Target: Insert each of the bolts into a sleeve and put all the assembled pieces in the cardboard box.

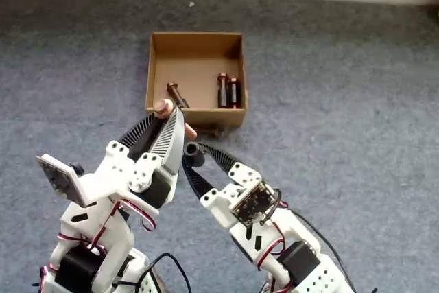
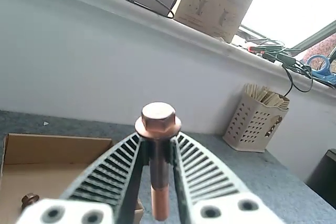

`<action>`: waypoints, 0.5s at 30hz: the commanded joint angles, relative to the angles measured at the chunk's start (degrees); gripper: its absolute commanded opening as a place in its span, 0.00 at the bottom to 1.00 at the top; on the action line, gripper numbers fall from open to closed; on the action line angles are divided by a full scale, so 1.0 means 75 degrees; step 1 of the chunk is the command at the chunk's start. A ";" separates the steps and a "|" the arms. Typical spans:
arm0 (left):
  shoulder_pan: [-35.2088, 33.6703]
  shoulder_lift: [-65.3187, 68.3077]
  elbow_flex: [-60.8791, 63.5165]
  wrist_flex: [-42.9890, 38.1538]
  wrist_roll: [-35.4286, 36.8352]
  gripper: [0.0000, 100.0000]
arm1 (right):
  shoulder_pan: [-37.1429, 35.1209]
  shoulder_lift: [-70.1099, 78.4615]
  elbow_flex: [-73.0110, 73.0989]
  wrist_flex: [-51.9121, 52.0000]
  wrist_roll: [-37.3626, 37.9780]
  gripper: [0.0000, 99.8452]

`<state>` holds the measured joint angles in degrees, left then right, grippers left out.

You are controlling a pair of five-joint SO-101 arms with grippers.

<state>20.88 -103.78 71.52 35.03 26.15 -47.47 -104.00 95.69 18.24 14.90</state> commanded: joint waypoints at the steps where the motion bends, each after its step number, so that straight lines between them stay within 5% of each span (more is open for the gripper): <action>1: 0.0147 -0.0088 -0.0100 -0.0258 -0.0164 0.01 | -0.0088 -0.0053 0.0979 -0.0182 0.0105 0.00; 15: 0.0147 -0.0088 -0.0838 0.1371 -0.0387 0.01 | -0.0053 -0.0053 0.0990 -0.0205 0.0105 0.00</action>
<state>20.88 -103.78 68.88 43.30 25.36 -47.65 -104.00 95.69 18.24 15.08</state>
